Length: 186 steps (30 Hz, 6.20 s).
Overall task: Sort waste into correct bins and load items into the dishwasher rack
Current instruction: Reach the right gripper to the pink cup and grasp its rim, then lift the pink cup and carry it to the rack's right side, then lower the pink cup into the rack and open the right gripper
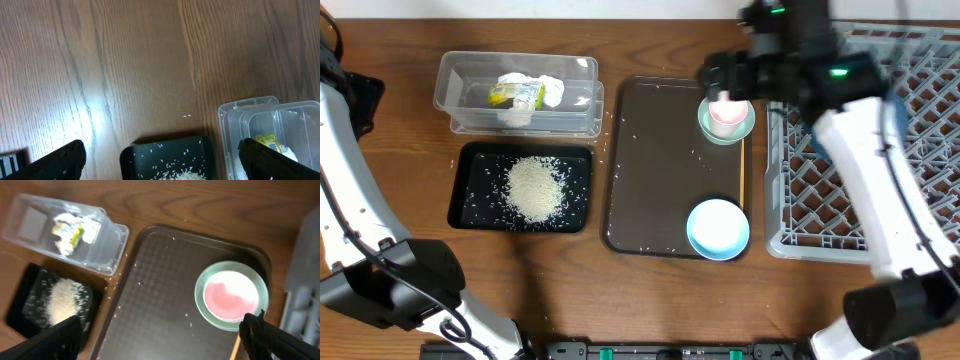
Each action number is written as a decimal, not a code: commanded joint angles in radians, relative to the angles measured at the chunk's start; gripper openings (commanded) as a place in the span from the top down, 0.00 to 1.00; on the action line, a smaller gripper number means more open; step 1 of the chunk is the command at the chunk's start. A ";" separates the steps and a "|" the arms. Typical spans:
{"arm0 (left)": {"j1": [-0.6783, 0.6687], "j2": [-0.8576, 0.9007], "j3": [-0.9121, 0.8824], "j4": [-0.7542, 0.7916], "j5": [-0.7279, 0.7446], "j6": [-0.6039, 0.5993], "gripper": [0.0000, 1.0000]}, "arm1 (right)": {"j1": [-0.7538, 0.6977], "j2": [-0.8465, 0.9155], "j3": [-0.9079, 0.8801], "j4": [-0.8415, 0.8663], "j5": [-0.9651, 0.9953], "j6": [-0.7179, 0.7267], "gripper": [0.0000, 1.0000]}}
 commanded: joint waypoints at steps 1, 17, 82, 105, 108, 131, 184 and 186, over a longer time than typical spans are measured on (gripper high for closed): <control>0.000 0.006 0.003 -0.003 -0.012 -0.002 0.00 | 0.050 0.034 -0.002 0.042 0.176 -0.018 0.01; 0.000 0.006 0.003 -0.003 -0.012 -0.002 0.00 | 0.101 0.327 -0.002 0.048 0.341 0.103 0.44; 0.000 0.006 0.003 -0.003 -0.012 -0.002 0.00 | 0.038 0.055 -0.026 0.050 0.385 0.064 0.99; 0.000 0.006 0.003 -0.003 -0.012 -0.002 0.00 | -0.937 0.033 -0.027 0.181 -0.817 -0.229 0.99; 0.000 0.006 0.003 -0.003 -0.012 -0.002 0.00 | -0.986 0.099 -0.027 0.204 -0.855 -0.233 0.99; 0.000 0.006 0.003 -0.003 -0.012 -0.002 0.00 | -1.105 0.511 -0.027 0.703 -1.238 0.034 0.99; 0.000 0.006 0.003 -0.003 -0.012 -0.002 0.00 | -1.270 0.411 -0.027 0.130 -0.689 -0.055 0.83; 0.000 0.006 0.003 -0.003 -0.012 -0.002 0.00 | -1.270 0.364 -0.027 0.110 -0.617 -0.055 0.84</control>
